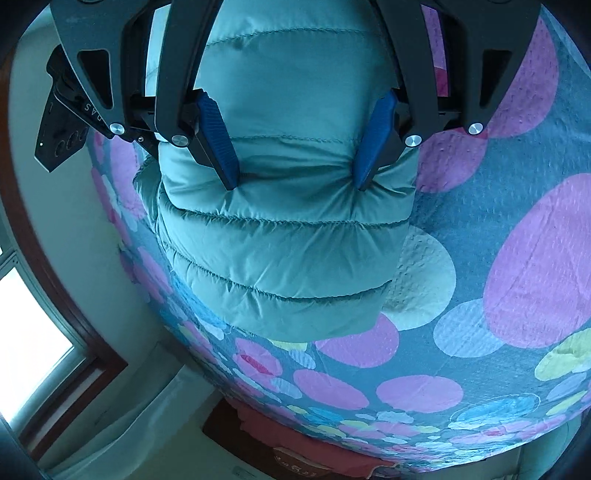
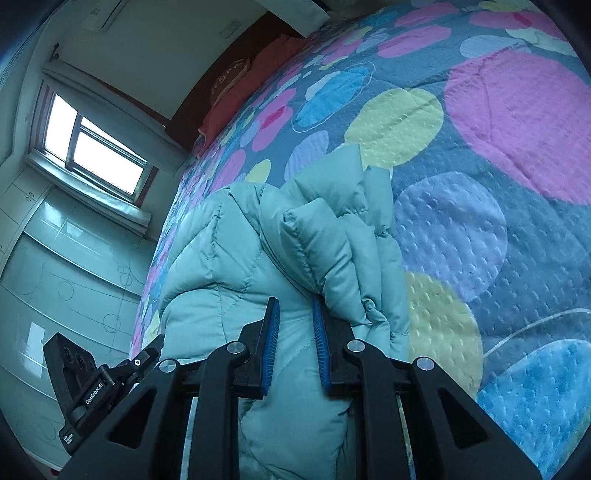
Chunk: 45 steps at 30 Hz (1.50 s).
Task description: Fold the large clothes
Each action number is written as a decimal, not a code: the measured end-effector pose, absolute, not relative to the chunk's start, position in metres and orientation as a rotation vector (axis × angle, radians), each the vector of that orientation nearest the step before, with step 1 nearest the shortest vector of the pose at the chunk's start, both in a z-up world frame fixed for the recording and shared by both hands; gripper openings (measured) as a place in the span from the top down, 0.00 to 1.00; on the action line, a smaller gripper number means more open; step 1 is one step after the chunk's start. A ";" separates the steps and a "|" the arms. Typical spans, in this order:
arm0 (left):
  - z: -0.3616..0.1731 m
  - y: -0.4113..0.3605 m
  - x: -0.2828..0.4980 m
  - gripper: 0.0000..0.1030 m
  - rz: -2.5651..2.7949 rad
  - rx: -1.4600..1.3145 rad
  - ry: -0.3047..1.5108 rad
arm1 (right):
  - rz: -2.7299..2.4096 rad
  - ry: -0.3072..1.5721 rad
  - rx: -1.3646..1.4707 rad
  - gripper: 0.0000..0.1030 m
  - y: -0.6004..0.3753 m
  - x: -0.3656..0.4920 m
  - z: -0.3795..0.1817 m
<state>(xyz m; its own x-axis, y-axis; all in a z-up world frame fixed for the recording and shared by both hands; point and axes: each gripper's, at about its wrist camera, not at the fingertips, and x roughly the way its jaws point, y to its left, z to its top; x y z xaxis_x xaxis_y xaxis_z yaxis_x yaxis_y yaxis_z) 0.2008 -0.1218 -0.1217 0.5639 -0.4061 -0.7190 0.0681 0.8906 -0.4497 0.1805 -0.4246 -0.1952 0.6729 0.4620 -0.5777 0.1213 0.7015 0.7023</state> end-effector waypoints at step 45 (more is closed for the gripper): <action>-0.157 -0.050 0.188 0.22 -0.277 -0.861 1.013 | 0.133 0.790 0.980 0.38 -0.452 0.129 -0.200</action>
<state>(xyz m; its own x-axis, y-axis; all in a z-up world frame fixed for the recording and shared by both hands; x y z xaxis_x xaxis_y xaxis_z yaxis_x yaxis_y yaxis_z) 0.1875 -0.0499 -0.1573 0.5282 -0.5724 -0.6272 -0.1741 0.6499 -0.7398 0.1285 -0.4521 -0.1999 0.7198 0.4382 -0.5383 0.2378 0.5728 0.7844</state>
